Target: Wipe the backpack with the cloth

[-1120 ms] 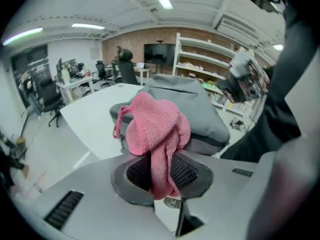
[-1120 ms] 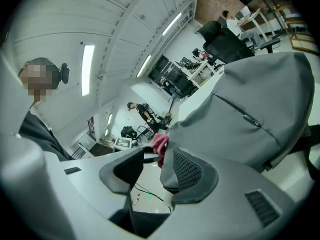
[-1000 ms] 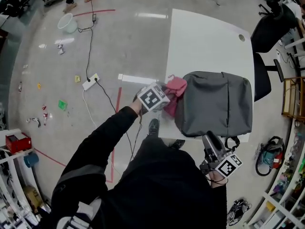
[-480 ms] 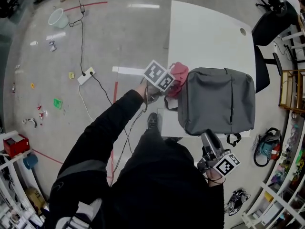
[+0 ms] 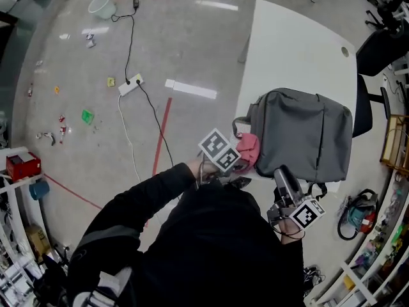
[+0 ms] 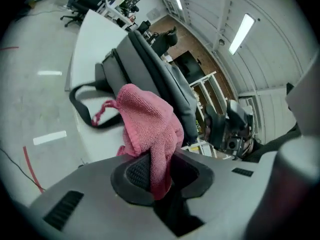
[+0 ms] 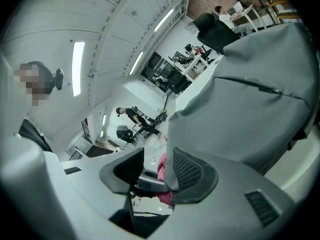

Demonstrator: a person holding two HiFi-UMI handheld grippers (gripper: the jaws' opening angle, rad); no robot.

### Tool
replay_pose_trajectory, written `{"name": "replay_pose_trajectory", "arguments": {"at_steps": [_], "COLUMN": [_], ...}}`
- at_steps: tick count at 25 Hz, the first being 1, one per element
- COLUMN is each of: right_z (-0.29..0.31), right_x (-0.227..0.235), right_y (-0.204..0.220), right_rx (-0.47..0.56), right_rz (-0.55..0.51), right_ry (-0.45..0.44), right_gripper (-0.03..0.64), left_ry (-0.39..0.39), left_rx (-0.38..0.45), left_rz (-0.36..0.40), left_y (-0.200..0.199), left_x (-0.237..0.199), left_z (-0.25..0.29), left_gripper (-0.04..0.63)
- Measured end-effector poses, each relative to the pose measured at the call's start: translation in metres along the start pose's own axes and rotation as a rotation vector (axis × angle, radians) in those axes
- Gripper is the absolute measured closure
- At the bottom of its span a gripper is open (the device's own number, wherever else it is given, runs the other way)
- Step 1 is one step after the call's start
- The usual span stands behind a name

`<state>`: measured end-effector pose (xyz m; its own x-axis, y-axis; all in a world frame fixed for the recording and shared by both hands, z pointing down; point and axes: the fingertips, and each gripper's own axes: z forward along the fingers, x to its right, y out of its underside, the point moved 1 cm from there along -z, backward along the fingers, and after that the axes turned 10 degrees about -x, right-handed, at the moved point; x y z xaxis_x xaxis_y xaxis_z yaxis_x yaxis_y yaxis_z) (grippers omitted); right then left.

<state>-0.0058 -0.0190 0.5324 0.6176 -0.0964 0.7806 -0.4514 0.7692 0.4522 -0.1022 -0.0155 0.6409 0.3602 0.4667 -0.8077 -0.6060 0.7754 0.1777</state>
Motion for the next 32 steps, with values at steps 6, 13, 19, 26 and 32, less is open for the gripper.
{"name": "replay_pose_trajectory", "arguments": {"at_steps": [6, 13, 19, 26, 32], "right_z": [-0.009, -0.029, -0.047, -0.062, -0.07], "right_x": [0.002, 0.012, 0.019, 0.024, 0.028], "right_y": [0.005, 0.01, 0.009, 0.015, 0.024], "right_rx": [0.018, 0.061, 0.123, 0.183, 0.201], "right_rz": [0.017, 0.045, 0.061, 0.097, 0.126], "right_ry": [-0.006, 0.07, 0.148, 0.203, 0.22], "right_gripper": [0.426, 0.426, 0.426, 0.426, 0.426], "left_ry": [0.068, -0.021, -0.071, -0.133, -0.213], "left_rx": [-0.032, 0.09, 0.144, 0.098, 0.094], "left_rz": [-0.064, -0.04, -0.007, 0.075, 0.139], "left_y": [0.045, -0.011, -0.077, -0.151, -0.198], "left_x": [0.026, -0.008, -0.046, -0.087, -0.101], "left_z": [0.028, -0.007, -0.046, -0.079, -0.096], "left_gripper": [0.511, 0.509, 0.509, 0.509, 0.509]}}
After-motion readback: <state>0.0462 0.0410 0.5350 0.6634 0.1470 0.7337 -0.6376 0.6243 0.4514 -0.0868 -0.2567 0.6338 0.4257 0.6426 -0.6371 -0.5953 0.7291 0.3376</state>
